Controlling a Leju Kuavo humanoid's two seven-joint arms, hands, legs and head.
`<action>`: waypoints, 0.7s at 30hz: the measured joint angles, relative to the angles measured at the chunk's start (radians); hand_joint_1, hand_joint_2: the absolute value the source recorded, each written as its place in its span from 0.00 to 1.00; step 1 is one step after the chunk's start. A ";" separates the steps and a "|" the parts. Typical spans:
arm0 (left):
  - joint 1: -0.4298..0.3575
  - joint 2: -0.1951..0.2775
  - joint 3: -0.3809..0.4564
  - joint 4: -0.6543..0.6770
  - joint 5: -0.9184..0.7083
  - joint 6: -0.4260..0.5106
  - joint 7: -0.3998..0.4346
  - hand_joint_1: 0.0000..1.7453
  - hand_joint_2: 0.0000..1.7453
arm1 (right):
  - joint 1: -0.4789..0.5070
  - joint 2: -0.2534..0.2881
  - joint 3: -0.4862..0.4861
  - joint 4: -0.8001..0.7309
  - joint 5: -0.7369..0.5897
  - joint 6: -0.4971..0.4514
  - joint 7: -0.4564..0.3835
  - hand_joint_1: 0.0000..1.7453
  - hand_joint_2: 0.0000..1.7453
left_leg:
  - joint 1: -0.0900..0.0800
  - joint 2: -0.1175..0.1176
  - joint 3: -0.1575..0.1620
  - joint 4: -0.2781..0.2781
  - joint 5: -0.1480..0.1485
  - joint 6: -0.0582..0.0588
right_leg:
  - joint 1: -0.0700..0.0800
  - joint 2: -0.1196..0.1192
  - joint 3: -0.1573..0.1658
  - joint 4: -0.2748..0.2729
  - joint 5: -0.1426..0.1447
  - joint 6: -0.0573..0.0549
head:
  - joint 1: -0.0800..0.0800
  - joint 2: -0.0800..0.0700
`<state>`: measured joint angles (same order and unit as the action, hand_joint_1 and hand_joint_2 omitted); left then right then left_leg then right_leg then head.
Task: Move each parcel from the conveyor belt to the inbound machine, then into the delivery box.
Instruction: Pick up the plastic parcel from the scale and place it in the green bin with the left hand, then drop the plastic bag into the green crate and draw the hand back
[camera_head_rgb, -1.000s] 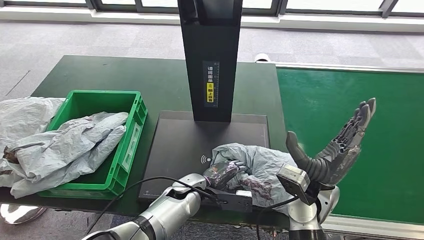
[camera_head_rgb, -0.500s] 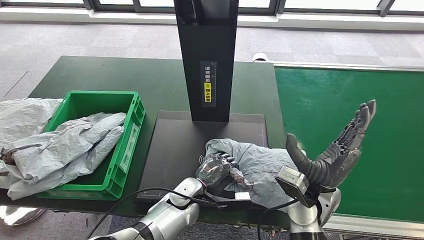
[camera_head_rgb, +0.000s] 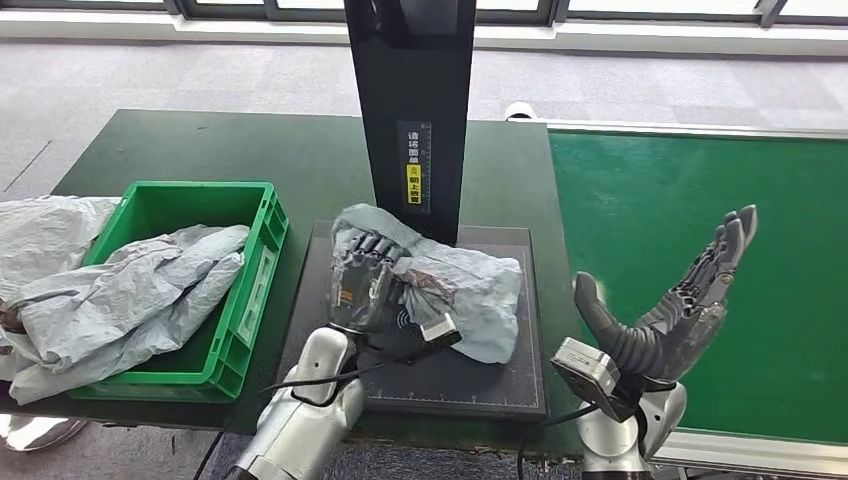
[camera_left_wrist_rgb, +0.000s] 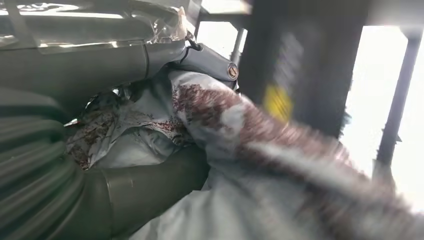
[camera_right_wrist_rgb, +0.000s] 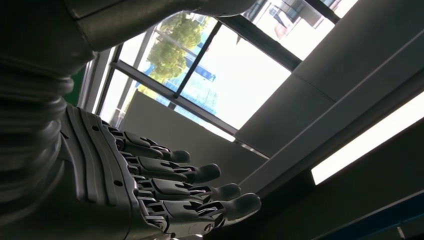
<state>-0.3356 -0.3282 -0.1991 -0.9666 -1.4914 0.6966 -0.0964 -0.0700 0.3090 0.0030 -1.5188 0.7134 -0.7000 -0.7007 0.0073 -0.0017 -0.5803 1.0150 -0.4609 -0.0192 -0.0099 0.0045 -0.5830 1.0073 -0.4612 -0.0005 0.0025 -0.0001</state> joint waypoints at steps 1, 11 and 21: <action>0.012 0.003 0.025 -0.064 0.000 0.001 -0.010 1.00 1.00 | 0.000 0.000 -0.002 -0.001 0.000 0.000 0.000 0.00 1.00 | 0.000 0.000 0.000 0.000 0.000 0.000 | 0.000 0.000 0.000 0.000 0.000 0.000 | 0.000 0.000; 0.085 0.029 0.145 -0.436 -0.003 0.001 0.006 1.00 1.00 | 0.005 0.000 -0.016 -0.018 0.001 0.000 0.000 0.00 1.00 | 0.001 -0.001 -0.002 0.000 0.000 0.000 | -0.001 -0.001 -0.002 0.000 0.000 0.000 | 0.000 0.000; 0.109 0.044 0.175 -0.541 -0.003 0.001 0.014 1.00 1.00 | 0.006 0.000 -0.018 -0.018 0.003 0.000 0.000 0.00 1.00 | 0.001 -0.001 -0.002 0.000 0.000 0.000 | -0.001 -0.001 -0.002 0.000 0.000 0.000 | 0.000 0.000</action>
<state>-0.2267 -0.2841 -0.0245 -1.5077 -1.4943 0.6973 -0.0819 -0.0638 0.3090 -0.0149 -1.5372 0.7165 -0.7002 -0.7008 0.0081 -0.0023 -0.5827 1.0150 -0.4611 -0.0190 -0.0106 0.0035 -0.5847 1.0073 -0.4614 -0.0005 0.0026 -0.0002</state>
